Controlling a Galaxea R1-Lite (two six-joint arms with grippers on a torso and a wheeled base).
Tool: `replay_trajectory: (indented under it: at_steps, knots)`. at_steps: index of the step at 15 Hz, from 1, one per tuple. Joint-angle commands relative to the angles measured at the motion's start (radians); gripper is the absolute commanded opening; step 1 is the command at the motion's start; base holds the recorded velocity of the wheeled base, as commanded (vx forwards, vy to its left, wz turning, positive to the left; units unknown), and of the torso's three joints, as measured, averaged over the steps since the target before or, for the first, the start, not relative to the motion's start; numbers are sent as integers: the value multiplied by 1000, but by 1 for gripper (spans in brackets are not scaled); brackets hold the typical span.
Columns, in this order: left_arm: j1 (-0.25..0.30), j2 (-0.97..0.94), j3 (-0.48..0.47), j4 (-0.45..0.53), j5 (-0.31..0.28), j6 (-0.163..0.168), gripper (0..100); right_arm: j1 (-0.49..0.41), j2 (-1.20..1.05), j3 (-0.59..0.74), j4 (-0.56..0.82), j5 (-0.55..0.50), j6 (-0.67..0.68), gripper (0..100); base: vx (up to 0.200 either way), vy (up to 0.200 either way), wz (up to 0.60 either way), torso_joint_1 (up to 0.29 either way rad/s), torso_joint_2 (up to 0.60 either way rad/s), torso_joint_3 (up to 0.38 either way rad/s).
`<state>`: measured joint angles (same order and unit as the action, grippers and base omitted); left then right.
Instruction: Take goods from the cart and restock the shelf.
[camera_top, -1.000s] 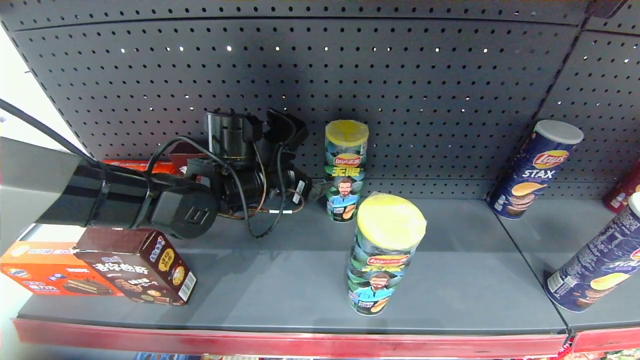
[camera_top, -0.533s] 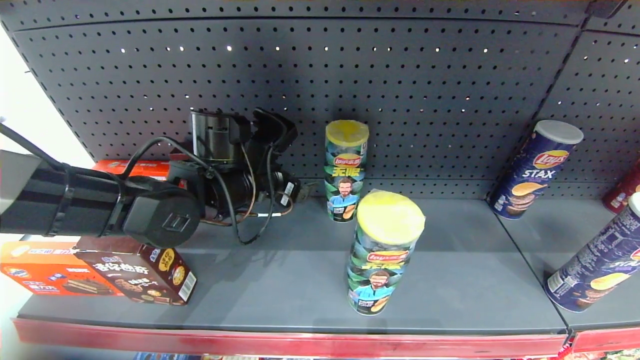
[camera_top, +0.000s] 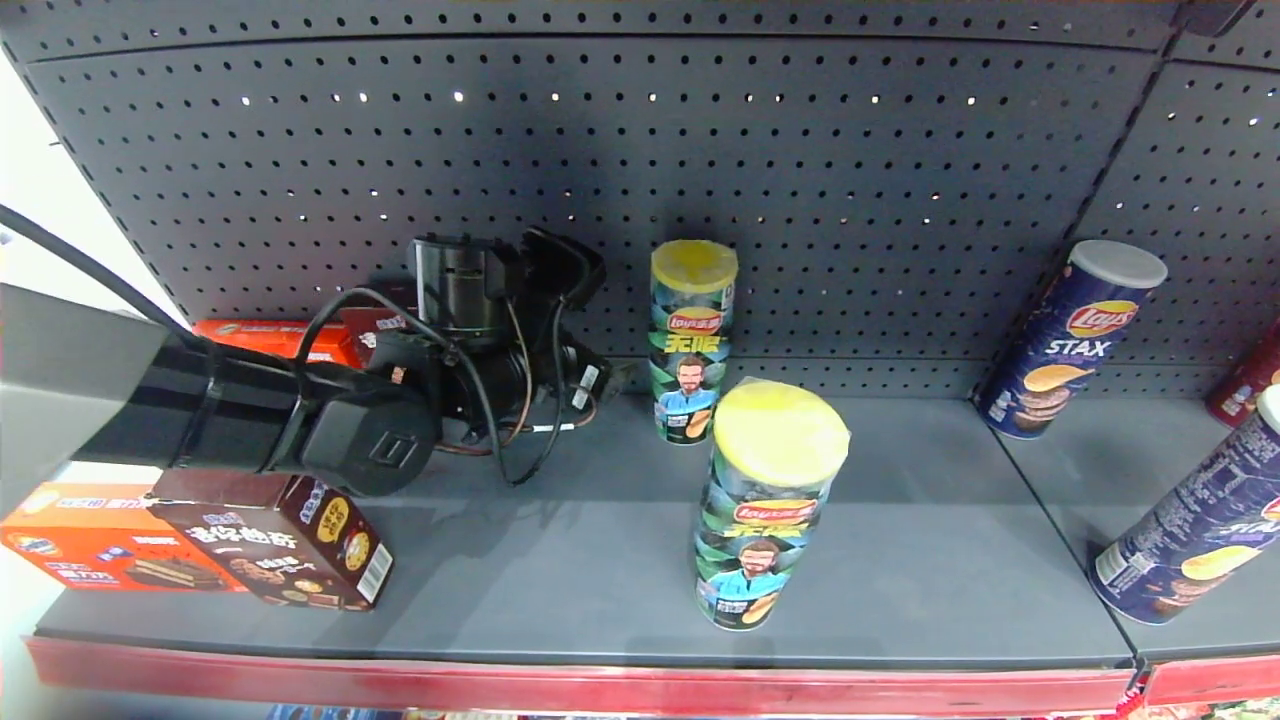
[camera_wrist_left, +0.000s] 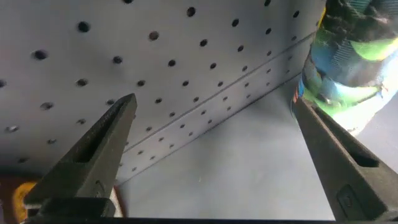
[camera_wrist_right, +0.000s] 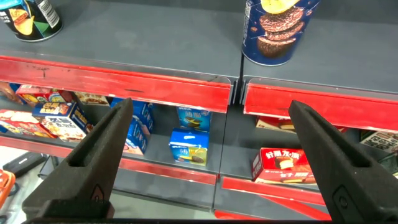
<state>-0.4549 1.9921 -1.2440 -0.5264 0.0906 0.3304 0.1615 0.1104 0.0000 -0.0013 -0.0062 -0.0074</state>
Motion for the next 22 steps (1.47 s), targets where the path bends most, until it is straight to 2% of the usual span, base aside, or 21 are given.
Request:
replay_trajectory:
  at_steps: [1,5,10,22]
  knots:
    - [-1,30,-3,0,0,-2,100,1,2,0,0,0,0,100,0,0,0,0,0,0]
    - [-4,47,-14,-1,0,-7,100,0,2,0,0,0,0,100,0,0,0,0,0,0]
    - [-36,70,-38,-1,4,-13,100,1,2,0,0,0,0,100,0,0,0,0,0,0]
    - [-39,42,-52,-3,15,-13,100,1,2,0,0,0,0,100,0,0,0,0,0,0]
